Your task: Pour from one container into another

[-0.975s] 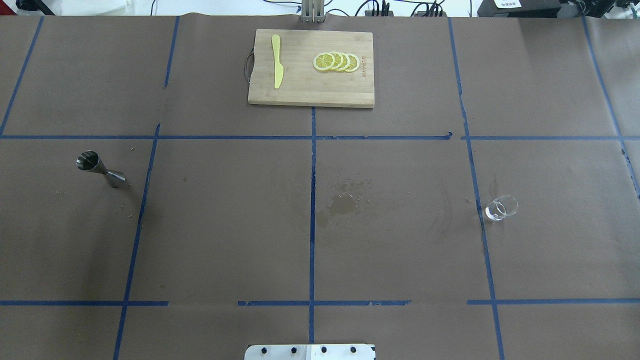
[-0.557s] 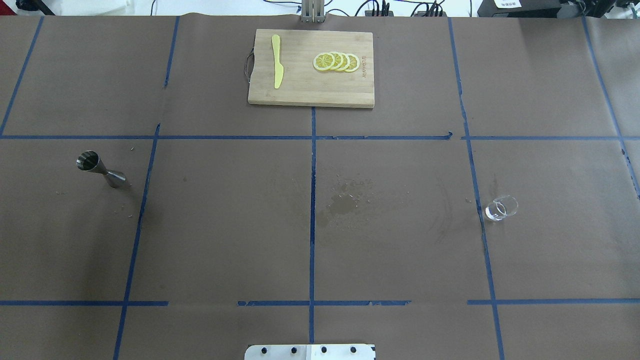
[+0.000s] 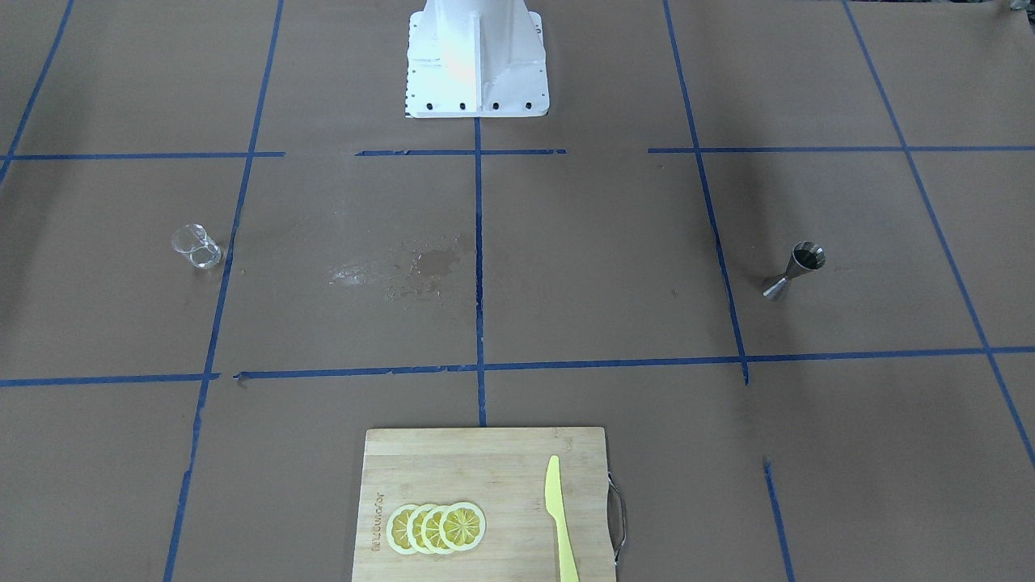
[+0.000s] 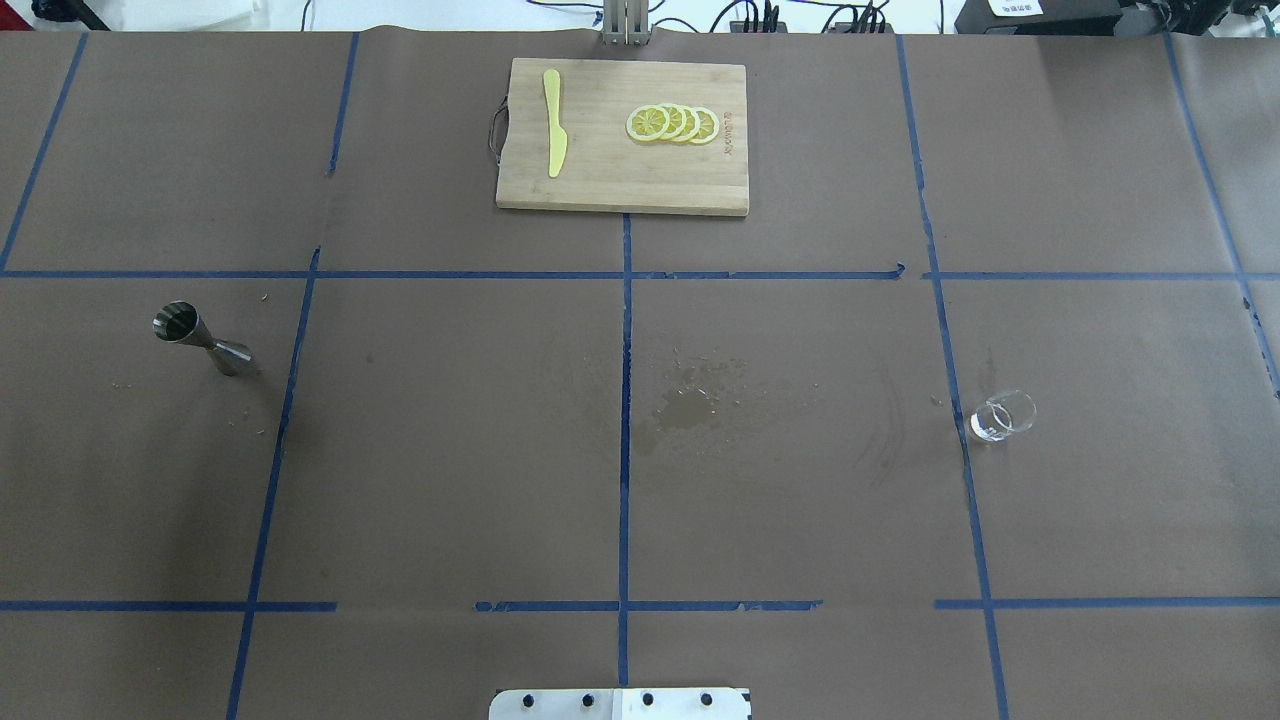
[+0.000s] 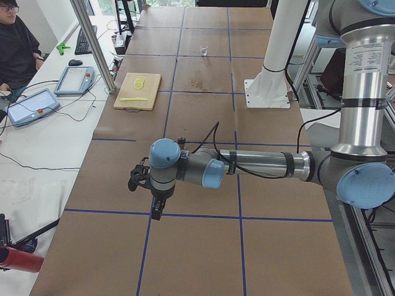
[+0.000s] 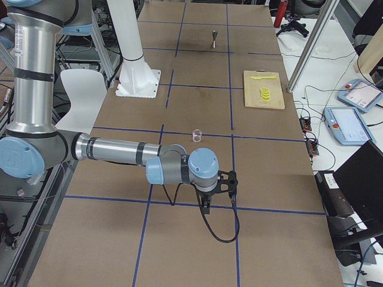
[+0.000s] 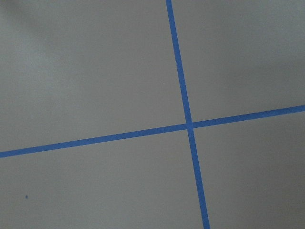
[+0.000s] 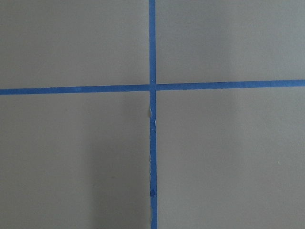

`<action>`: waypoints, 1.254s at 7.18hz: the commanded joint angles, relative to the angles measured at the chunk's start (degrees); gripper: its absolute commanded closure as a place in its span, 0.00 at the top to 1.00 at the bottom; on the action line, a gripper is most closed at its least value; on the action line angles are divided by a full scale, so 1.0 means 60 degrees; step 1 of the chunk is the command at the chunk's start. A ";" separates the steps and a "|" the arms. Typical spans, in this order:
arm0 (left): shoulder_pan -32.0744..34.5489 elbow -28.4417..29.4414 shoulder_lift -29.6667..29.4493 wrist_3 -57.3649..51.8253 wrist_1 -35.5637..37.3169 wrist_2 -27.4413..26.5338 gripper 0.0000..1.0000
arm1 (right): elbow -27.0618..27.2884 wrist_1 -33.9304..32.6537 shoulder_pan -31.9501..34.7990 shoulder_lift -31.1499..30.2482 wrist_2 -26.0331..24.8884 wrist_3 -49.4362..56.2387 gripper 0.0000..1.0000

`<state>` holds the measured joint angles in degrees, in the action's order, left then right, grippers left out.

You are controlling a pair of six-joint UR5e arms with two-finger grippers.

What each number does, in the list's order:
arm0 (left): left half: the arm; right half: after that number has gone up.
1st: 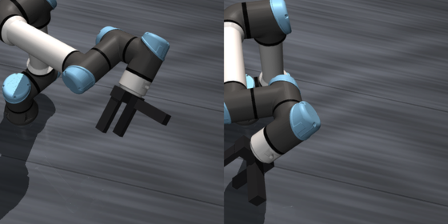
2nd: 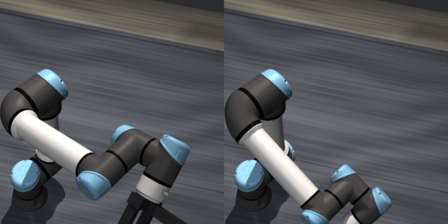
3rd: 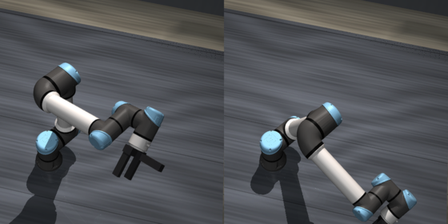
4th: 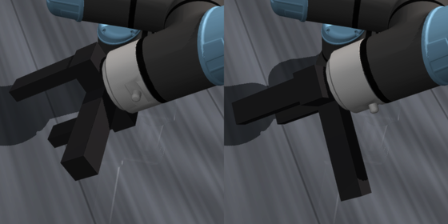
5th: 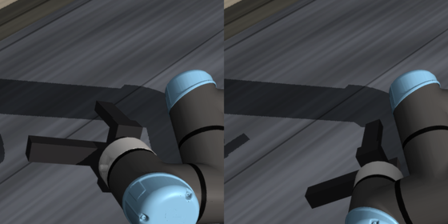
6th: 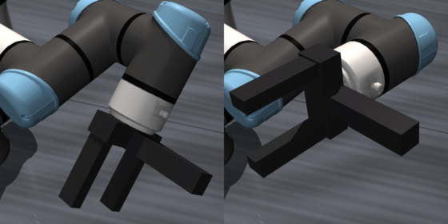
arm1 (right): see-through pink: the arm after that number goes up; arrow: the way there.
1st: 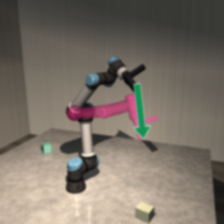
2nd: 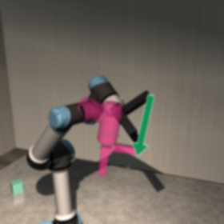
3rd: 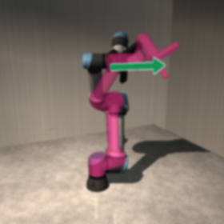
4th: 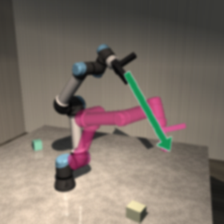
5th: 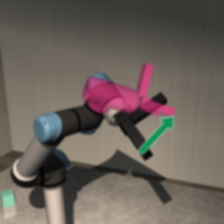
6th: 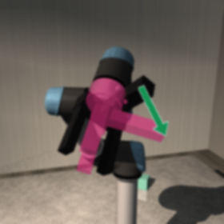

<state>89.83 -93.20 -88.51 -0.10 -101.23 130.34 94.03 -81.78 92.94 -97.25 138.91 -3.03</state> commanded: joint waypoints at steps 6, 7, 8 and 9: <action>0.0000 -0.0052 0.0000 0.0223 -0.0032 0.0000 1.00 | 0.0061 -0.0829 0.0403 0.0330 0.0038 0.0665 1.00; 0.0000 -0.0038 0.0000 0.0223 -0.0046 0.0000 1.00 | 0.0061 -0.0799 0.0403 0.0301 0.0037 0.0665 1.00; 0.0000 -0.0052 0.0000 0.0223 -0.0047 0.0000 1.00 | 0.0061 -0.0785 0.0403 0.0286 0.0037 0.0665 1.00; 0.0014 -0.0052 0.0000 0.0223 -0.0047 0.0000 1.00 | 0.0061 -0.0784 0.0403 0.0286 0.0037 0.0651 1.00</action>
<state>89.84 -93.49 -88.51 1.23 -101.50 130.34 94.39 -86.54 95.36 -95.48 139.15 0.95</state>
